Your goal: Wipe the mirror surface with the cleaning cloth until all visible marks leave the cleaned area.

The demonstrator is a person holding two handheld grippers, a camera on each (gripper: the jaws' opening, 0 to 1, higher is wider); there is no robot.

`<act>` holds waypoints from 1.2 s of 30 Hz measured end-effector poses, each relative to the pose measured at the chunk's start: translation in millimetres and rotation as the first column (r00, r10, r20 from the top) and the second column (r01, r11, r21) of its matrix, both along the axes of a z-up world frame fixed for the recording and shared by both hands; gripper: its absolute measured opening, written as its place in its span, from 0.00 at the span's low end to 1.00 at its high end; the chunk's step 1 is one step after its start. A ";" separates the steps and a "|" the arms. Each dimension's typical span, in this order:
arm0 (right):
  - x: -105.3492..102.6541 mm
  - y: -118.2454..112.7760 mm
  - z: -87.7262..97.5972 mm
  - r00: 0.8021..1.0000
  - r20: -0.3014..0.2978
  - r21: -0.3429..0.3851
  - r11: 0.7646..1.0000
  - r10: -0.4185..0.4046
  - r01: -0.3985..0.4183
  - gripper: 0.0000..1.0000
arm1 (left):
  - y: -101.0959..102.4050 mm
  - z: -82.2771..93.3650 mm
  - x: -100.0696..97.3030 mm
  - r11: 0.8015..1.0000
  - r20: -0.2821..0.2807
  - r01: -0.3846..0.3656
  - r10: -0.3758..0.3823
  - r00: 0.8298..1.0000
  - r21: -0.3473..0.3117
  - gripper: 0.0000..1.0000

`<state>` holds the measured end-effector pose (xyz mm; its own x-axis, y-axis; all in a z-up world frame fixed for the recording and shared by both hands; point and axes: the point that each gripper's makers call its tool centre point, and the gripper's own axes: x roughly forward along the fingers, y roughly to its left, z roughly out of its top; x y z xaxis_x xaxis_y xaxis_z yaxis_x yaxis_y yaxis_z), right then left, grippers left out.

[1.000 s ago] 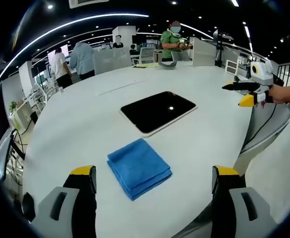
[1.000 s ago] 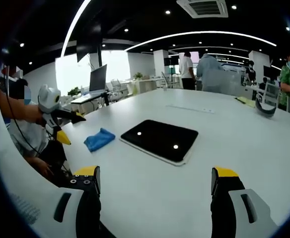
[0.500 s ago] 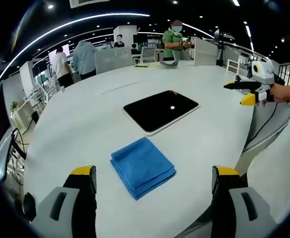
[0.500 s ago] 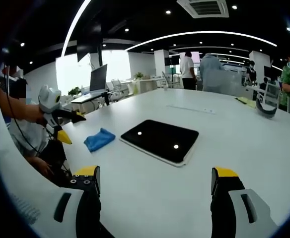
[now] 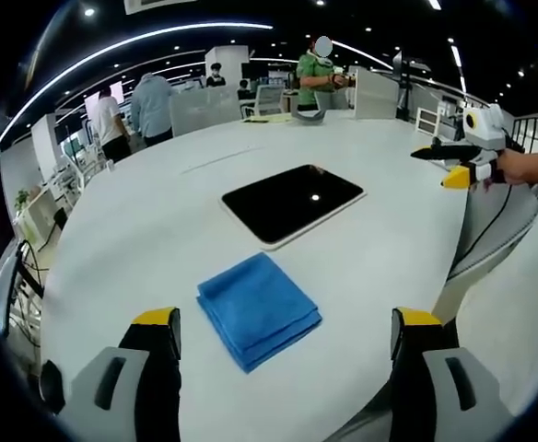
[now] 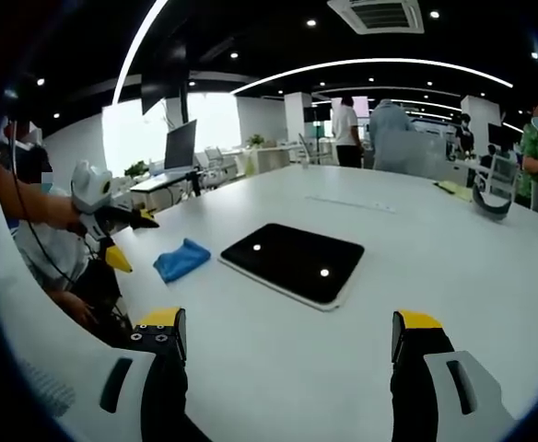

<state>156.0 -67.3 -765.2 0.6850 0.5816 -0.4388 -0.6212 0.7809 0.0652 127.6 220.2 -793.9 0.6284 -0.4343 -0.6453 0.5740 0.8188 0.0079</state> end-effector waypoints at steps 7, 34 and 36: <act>-1.5 -0.1 1.1 1.000 -0.003 0.010 1.000 -0.006 0.006 0.92 | 1.9 -3.4 2.7 1.000 -0.008 -0.002 0.002 1.000 -0.005 0.93; -15.8 1.0 -0.7 1.000 -0.016 -0.008 1.000 -0.017 0.017 0.92 | 1.6 -28.2 45.5 1.000 -0.083 0.014 -0.013 0.996 0.011 0.41; -16.3 0.6 -1.8 1.000 -0.019 -0.013 1.000 -0.015 0.015 0.92 | 1.7 -30.0 48.1 1.000 -0.091 0.020 -0.019 0.996 0.015 0.39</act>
<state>139.7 -66.7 -767.0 0.6853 0.5653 -0.4591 -0.6081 0.7911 0.0664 175.7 221.9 -823.9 0.5581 -0.4357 -0.7062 0.5890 0.8075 -0.0327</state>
